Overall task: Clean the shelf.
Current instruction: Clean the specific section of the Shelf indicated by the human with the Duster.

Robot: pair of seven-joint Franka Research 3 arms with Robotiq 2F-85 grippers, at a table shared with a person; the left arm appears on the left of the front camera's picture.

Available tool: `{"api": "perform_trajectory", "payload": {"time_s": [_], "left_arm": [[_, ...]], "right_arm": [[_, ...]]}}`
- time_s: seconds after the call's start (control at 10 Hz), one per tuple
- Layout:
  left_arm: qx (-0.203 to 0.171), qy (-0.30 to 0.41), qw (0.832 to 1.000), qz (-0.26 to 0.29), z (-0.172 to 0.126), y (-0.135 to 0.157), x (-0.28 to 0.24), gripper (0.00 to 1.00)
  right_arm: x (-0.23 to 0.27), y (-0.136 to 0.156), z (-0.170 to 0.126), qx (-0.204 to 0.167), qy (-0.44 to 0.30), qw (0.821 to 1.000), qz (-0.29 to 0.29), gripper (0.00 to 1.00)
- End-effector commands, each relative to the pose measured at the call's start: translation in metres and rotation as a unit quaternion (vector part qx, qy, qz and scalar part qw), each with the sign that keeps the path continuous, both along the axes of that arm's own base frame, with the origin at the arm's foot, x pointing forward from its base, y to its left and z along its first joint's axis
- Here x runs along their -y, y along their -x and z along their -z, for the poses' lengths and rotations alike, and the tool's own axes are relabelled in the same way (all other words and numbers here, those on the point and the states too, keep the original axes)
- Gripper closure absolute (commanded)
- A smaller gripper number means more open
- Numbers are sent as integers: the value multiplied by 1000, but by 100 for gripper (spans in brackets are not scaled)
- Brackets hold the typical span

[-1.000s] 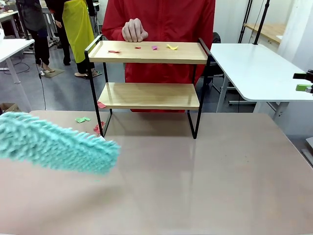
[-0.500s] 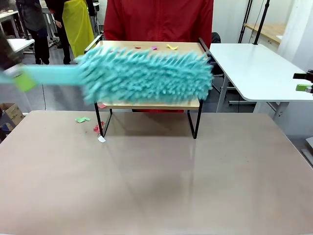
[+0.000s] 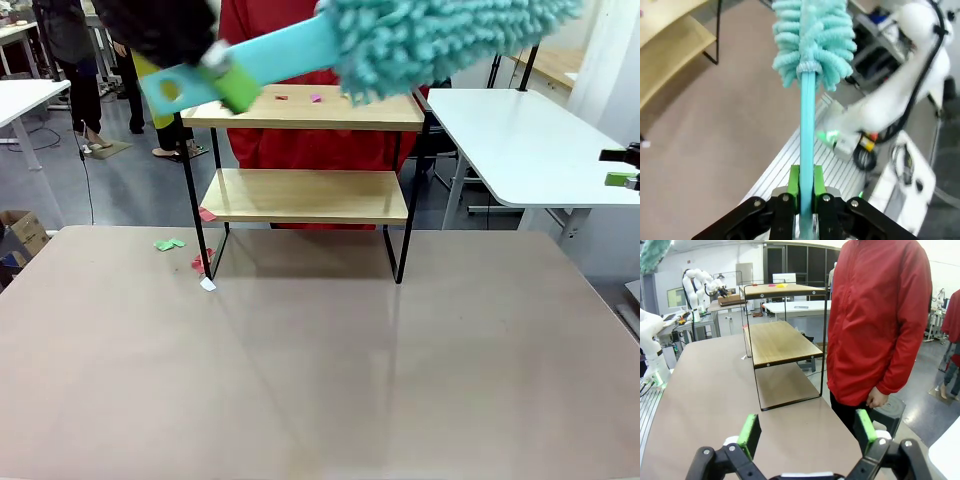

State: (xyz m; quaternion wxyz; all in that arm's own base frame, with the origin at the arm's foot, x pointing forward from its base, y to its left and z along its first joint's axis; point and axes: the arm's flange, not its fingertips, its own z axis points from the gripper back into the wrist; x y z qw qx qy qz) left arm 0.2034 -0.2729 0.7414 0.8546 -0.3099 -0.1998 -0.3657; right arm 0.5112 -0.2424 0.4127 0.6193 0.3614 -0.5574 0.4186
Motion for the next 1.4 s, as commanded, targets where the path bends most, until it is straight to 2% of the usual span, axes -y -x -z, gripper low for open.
{"api": "perform_trajectory", "payload": {"time_s": [0.0, 0.2, 0.3, 0.4, 0.7, 0.9, 1.3], "left_arm": [[-12, -46, 991, -124, -29, -3, 47, 87], [-30, -98, 973, -208, -53, -22, 88, 87], [-25, -115, 955, -273, -59, -38, 105, 87], [-30, -124, 942, -311, -67, -58, 123, 87], [-47, -145, 919, -363, -59, -111, 173, 87], [-24, -149, 907, -393, -47, -124, 200, 87], [1, -134, 896, -424, -13, -134, 234, 87]], "right_arm": [[-2, 1, -2, 1, 0, 1000, -1, 0], [-2, 1, -2, 1, 0, 1000, -1, 0], [-2, 1, -2, 1, 0, 1000, -1, 0], [-2, 1, -2, 1, 0, 1000, -1, 0], [-2, 1, -2, 1, 0, 1000, -1, 0], [-2, 1, -2, 1, 0, 1000, -1, 0], [-2, 1, -2, 1, 0, 1000, -1, 0]]}}
